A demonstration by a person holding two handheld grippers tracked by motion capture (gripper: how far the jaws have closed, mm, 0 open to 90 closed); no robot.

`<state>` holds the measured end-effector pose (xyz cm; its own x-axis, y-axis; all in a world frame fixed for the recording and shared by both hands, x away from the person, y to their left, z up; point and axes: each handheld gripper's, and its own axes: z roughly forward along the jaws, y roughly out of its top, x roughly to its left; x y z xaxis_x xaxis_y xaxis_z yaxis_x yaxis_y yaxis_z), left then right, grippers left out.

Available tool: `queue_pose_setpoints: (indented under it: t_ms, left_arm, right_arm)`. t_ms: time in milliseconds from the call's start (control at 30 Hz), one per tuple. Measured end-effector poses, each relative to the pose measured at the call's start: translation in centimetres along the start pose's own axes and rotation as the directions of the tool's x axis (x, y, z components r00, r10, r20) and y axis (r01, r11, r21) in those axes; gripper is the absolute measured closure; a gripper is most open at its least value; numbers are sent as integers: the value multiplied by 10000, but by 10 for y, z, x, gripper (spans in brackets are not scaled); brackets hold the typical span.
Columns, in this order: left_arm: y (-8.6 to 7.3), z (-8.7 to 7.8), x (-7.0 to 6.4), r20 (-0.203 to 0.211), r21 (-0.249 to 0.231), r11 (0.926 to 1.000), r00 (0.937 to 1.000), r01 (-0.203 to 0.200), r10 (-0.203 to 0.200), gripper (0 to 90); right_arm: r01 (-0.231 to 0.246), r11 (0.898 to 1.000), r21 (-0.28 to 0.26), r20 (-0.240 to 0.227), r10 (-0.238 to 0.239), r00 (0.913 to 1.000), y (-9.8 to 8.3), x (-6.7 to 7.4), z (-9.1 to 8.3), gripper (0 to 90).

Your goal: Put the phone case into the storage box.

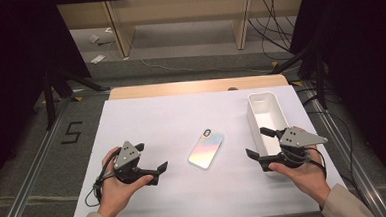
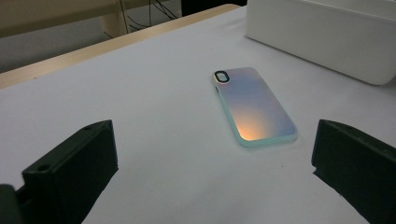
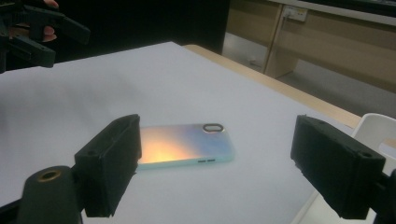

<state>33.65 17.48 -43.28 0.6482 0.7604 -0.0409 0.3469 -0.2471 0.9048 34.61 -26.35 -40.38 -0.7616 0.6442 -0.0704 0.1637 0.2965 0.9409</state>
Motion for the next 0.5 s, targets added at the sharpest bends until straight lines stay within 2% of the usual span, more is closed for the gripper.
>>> queue_pose_setpoints:
  t_ms: [233,333,400,500]
  left_arm:
    - [0,0,-1,4,4,10000,10000,-9,9,1]
    - [1,0,-1,30,7,10000,10000,-27,27,42]
    - [2,0,-2,-170,108,9998,9997,-149,151,128]
    - [4,2,-4,-75,204,9997,9999,-92,94,385]
  right_arm:
    - [-3,10000,-69,-9,3,10000,1,1,0,171]
    - [-4,10000,-90,-5,4,10000,1,2,-1,172]
    - [3,9999,-105,5,-2,10000,1,2,-1,172]
    - [4,9999,-111,8,-4,10000,1,2,-1,173]
